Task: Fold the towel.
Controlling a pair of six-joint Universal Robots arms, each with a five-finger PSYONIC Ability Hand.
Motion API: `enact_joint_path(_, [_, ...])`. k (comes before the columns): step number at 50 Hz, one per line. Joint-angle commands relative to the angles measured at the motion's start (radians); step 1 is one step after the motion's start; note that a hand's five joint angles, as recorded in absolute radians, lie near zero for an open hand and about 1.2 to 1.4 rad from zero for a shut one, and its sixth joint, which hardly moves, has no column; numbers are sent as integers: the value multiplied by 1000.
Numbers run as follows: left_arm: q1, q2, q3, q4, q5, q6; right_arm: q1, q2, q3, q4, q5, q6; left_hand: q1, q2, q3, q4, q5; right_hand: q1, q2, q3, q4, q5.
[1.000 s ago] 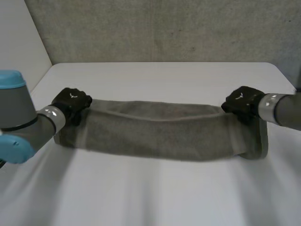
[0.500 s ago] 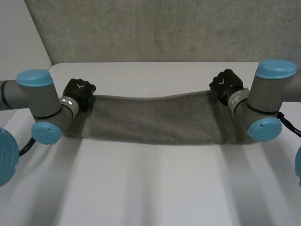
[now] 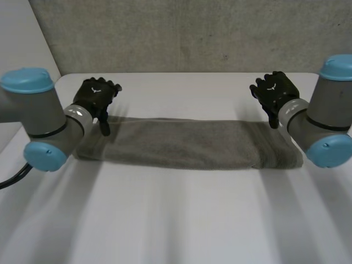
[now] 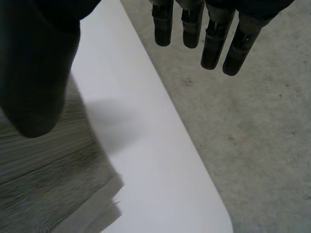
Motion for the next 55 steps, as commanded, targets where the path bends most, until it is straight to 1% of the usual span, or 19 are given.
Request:
enact_joint_path(1, [2,163,-231,94,3,-6,-13,-106,174,87,-38,0,-91,-80,-67,-84,-217,-4,-15,-19,-25,-7])
enact_joint_path(6, [2,240,-384,140,5,-10,-76,-124,292,90,-64,3,-94,-83,-70,-87,-219,137,126,121,115,134])
enact_joint_path(8, [2,249,-413,147,6,-15,-87,-123,310,79,-72,3,-94,-83,-70,-87,-220,137,126,121,116,134])
enact_joint_path(17, [3,252,-477,190,46,-76,-135,-109,370,2,-78,3,-94,-83,-70,-87,-220,184,173,168,162,181])
enact_joint_path(19, [5,252,-475,192,46,-79,-148,-89,372,-16,-76,3,-91,-80,-67,-84,-217,307,296,291,285,303])
enact_joint_path(20, [5,252,-475,192,46,-79,-148,-89,372,-16,-76,3,-91,-80,-67,-84,-217,308,296,292,286,304])
enact_joint_path(22, [5,252,-474,192,46,-79,-161,-52,356,-27,-73,3,-94,-83,-70,-87,-220,565,553,549,543,561])
enact_joint_path(23, [5,252,-474,192,46,-79,-161,-52,356,-27,-73,3,-94,-83,-70,-87,-220,566,555,550,544,562])
enact_joint_path(24, [5,252,-475,193,46,-79,-168,-42,349,-28,-70,3,-91,-80,-67,-84,-217,784,773,768,762,780])
enact_joint_path(25, [5,252,-475,193,46,-79,-168,-42,349,-28,-70,3,-91,-80,-67,-84,-217,786,775,770,764,783])
enact_joint_path(27, [5,252,-477,192,46,-79,-190,-31,324,-28,-69,2,-91,-80,-67,-84,-217,1076,1064,1060,1054,1072])
enact_joint_path(28, [5,252,-477,192,46,-79,-190,-31,324,-28,-69,2,-91,-80,-67,-84,-217,1077,1066,1061,1055,1073])
enact_joint_path(29, [5,252,-477,193,46,-79,-203,-23,311,-24,-67,2,-91,-80,-67,-84,-217,1163,1152,1147,1141,1159])
enact_joint_path(33, [5,252,-477,193,45,-81,-237,6,281,-11,-61,-6,-94,-83,-70,-87,-220,1164,1153,1148,1142,1160])
enact_joint_path(45, [3,255,-478,192,45,-81,-352,4,263,48,-78,-34,-94,-83,-70,-87,-220,1164,1153,1148,1142,1160])
enact_joint_path(47, [3,255,-478,192,43,-81,-413,-3,241,53,-66,-82,-94,-83,-70,-87,-220,1164,1153,1148,1142,1160])
enact_joint_path(49, [5,263,-478,192,43,-81,-435,-8,231,53,-60,-118,-94,-83,-70,-87,-220,1164,1153,1148,1142,1160])
enact_joint_path(53, [5,277,-480,192,42,-82,-441,-40,217,53,-52,-190,-94,-83,-70,-87,-220,1164,1153,1148,1142,1160])
enact_joint_path(55, [5,293,-480,192,42,-82,-438,-101,182,50,-40,-210,-94,-83,-70,-87,-220,1164,1153,1148,1142,1160])
